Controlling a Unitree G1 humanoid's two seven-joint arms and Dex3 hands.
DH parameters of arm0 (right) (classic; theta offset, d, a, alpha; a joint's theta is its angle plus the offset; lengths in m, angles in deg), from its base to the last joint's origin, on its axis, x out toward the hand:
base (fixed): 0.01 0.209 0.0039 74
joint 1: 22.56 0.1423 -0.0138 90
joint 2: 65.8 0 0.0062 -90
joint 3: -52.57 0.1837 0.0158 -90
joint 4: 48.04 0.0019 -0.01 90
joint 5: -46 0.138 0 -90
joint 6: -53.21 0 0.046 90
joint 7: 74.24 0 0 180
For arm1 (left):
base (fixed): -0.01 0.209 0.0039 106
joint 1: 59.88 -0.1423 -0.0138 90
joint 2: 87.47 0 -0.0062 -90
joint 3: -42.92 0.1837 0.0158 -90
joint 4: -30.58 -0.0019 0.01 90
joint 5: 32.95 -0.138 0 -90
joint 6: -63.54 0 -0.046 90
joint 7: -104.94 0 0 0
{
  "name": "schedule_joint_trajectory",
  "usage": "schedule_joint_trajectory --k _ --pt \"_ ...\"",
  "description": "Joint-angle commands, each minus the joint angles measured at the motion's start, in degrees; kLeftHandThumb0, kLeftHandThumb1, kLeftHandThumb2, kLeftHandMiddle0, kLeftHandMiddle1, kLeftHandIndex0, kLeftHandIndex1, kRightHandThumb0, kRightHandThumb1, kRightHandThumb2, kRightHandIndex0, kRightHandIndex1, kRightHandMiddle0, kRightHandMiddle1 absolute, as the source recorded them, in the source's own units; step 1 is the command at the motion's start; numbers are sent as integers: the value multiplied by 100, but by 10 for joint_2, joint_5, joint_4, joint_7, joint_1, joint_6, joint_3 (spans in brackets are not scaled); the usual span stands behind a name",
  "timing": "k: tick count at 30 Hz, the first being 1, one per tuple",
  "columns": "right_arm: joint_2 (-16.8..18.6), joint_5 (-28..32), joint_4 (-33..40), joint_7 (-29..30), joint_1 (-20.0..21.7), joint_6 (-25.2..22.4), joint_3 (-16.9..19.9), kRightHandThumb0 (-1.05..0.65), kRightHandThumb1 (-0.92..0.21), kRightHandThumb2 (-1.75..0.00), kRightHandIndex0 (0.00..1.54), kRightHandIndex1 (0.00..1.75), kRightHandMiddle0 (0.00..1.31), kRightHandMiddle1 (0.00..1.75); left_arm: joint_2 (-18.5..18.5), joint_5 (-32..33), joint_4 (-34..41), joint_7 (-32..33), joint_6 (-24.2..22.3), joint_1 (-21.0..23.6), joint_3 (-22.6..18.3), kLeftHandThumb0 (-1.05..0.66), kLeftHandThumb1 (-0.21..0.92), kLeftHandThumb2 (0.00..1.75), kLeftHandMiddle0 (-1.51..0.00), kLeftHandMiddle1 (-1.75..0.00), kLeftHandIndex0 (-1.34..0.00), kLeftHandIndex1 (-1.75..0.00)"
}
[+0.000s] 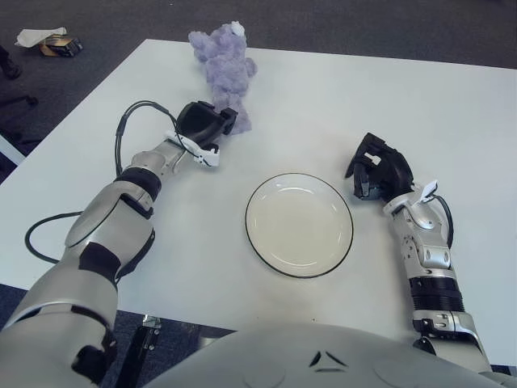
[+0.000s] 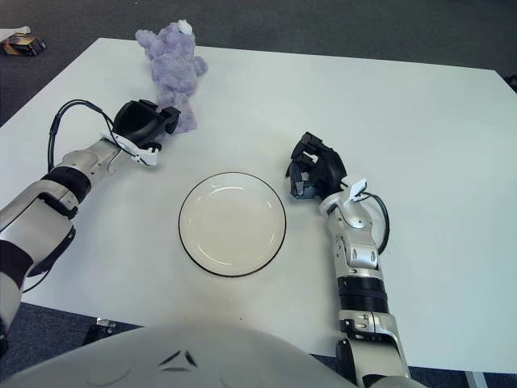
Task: Put the doll into the plate.
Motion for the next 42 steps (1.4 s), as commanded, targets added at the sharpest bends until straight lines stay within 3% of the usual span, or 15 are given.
schedule_joint_trajectory --k 1,3,4,8,13,18,32,42 --pt "2 -6 -14 5 -34 -39 -7 -1 -17 -149 61 175 59 175 3 -14 -3 41 50 -35 17 0 -8 175 -93 -168 -68 -175" --pt "1 -7 -11 5 -35 -42 -9 -1 -17 -149 61 175 59 174 8 -26 0 82 82 -36 27 0 -7 175 -91 -171 -67 -175" --pt "0 -7 -10 4 -35 -43 -10 -1 -17 -149 61 175 59 174 10 -32 1 101 94 -35 32 -19 3 164 -108 -172 -68 -175" --pt "-4 -14 -6 4 -37 -43 -14 -1 -17 -149 61 175 59 174 15 -78 20 204 127 -30 67 -45 19 147 -134 -174 -69 -175" --pt "-10 -11 -5 -3 -37 -49 -17 -1 -17 -149 61 175 59 174 13 -158 33 378 104 -22 120 -50 23 143 -141 -175 -69 -175" --pt "-13 -13 -1 -1 -38 -58 -19 -1 -17 -149 61 175 59 174 10 -202 32 475 65 -21 151 -51 24 142 -143 -175 -68 -175" --pt "-21 -25 13 13 -41 -87 -26 -1 -18 -148 60 175 59 174 51 -270 178 485 10 -78 111 -49 30 134 -127 -175 -63 -175" --pt "-29 -28 8 12 -39 -87 -31 -1 -19 -147 59 175 58 174 50 -274 174 485 10 -78 99 -48 33 130 -117 -175 -60 -175"
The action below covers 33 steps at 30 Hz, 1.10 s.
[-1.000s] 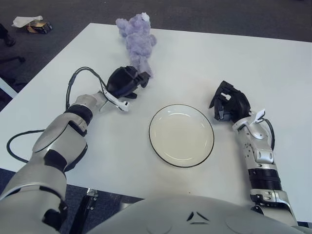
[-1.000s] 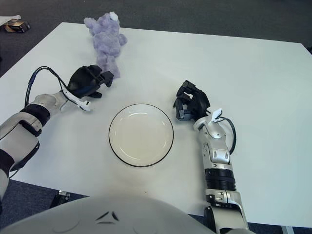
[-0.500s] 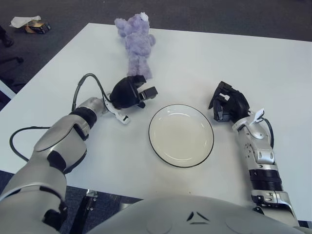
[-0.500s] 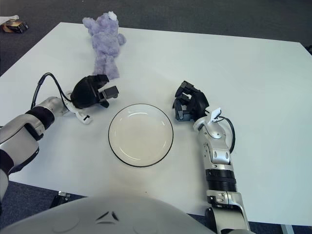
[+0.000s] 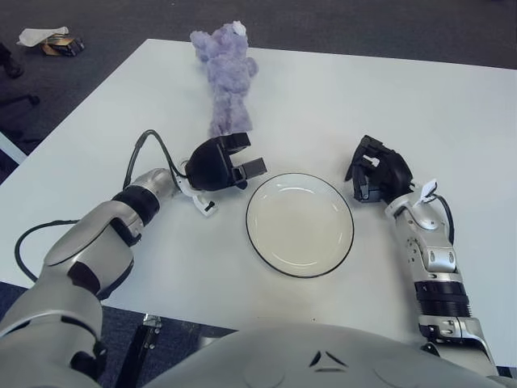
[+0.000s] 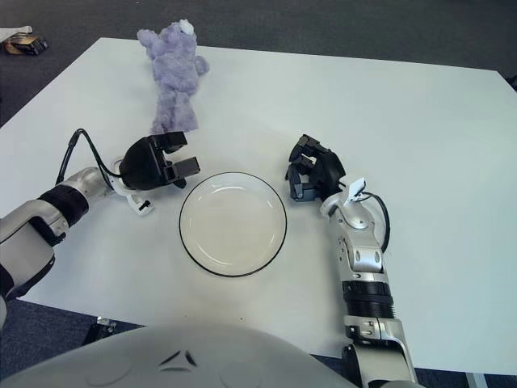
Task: Put the doll into the plate.
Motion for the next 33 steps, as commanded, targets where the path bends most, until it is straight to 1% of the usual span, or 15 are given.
schedule_joint_trajectory --k 1,5,8,13,16,19,21,24,28,31,33 --pt "-7 -16 -29 0 -27 -39 -10 -1 -19 -147 59 175 58 174 -1 -3 -20 3 0 -8 -2 -47 33 130 -118 -175 -60 -175" --pt "-8 -19 -31 0 -26 -39 -11 -1 -19 -147 59 175 58 174 -9 3 -42 3 3 -2 -3 -47 34 128 -122 -175 -59 -175" --pt "-10 -22 -33 1 -26 -38 -13 -1 -19 -146 59 175 58 174 -15 12 -60 3 17 4 -3 -47 35 128 -125 -175 -59 -175" --pt "-11 -26 -37 4 -25 -36 -14 -1 -20 -146 59 175 57 175 -25 29 -112 3 58 25 9 -47 35 128 -128 -175 -59 -175" --pt "-13 -29 -40 3 -24 -32 -16 -1 -20 -146 59 175 57 175 -21 60 -131 -56 96 35 0 -48 33 130 -129 -175 -60 -175" --pt "-16 -32 -43 1 -23 -29 -18 -1 -20 -146 59 175 57 175 -14 97 -145 -120 122 42 -18 -48 31 132 -130 -175 -62 -175" --pt "-18 -32 -45 1 -23 -27 -19 -1 -20 -146 59 175 57 175 -11 119 -148 -155 131 43 -30 -48 30 133 -131 -175 -62 -175" --pt "-18 -32 -46 1 -23 -27 -20 -1 -20 -146 59 175 57 175 -7 137 -144 -182 136 42 -37 -49 29 135 -131 -175 -63 -175" --pt "-19 -34 -50 2 -22 -26 -20 -1 -20 -146 59 175 57 175 18 202 -128 -280 157 56 -85 -49 28 136 -129 -175 -64 -175" --pt "-21 -39 -52 3 -22 -24 -22 -1 -20 -146 58 175 57 175 29 234 -116 -345 157 63 -112 -49 30 134 -125 -175 -63 -175" --pt "-22 -41 -54 4 -21 -23 -23 -1 -21 -145 58 175 57 175 33 249 -112 -382 153 64 -125 -48 33 130 -121 -175 -60 -175"
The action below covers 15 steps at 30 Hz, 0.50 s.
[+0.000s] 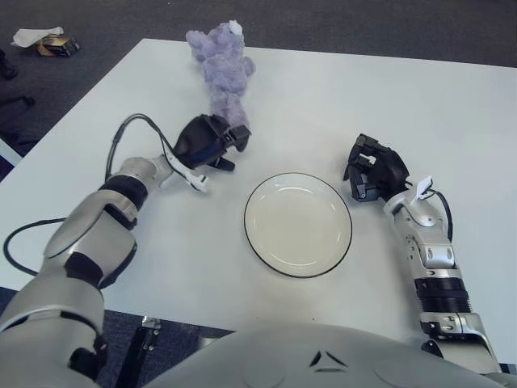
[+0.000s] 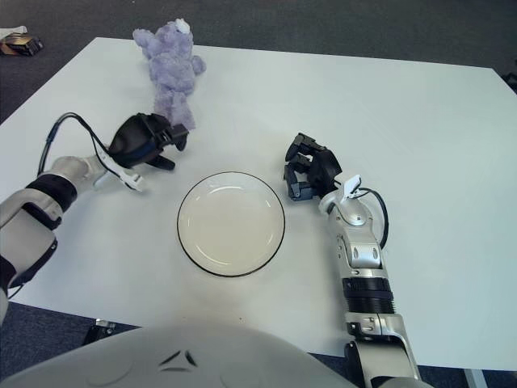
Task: Put the doll into the plate.
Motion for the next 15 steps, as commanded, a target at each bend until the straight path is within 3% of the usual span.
schedule_joint_trajectory --k 1,13,15 --pt "-10 -26 -40 4 -33 -34 -7 -1 -21 -145 58 175 57 175 22 37 12 -81 -7 18 -34 -47 34 128 -119 -175 -59 -175" --pt "-12 -25 -46 0 -33 -28 -6 -1 -22 -144 58 175 56 175 36 138 84 -322 -52 15 -116 -43 46 114 -95 -175 -50 -175" --pt "-14 -25 -46 -2 -33 -29 -6 -1 -22 -144 58 175 56 175 36 189 111 -397 -68 4 -142 -43 47 113 -92 -175 -49 -175"
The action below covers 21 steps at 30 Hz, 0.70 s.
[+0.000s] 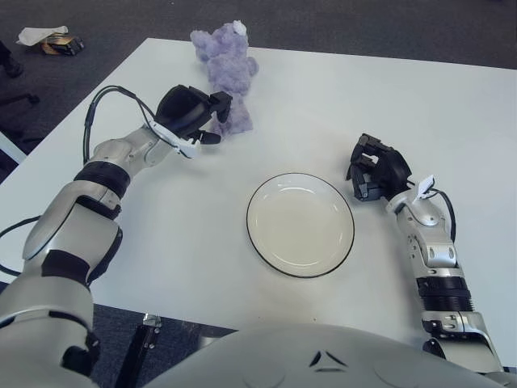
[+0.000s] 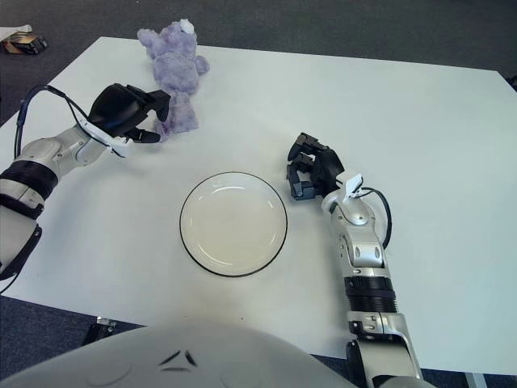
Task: Put the doll into the plate.
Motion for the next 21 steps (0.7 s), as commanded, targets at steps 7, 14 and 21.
schedule_joint_trajectory --k 7,14,21 --pt "-10 -21 -44 -3 -35 -32 -8 -1 -22 -144 57 175 56 175 -6 156 103 -229 -73 -43 -88 -23 33 129 -81 -175 -48 -173" --pt "-15 -25 -51 -5 -34 -24 -9 -2 -19 -147 73 175 50 168 -37 241 159 -289 -126 -77 -149 -3 25 140 -72 -170 -41 -175" --pt "-18 -26 -60 -7 -32 -20 -10 -2 -17 -148 76 175 50 167 -54 254 196 -294 -166 -97 -184 -1 28 136 -69 -169 -38 -175"
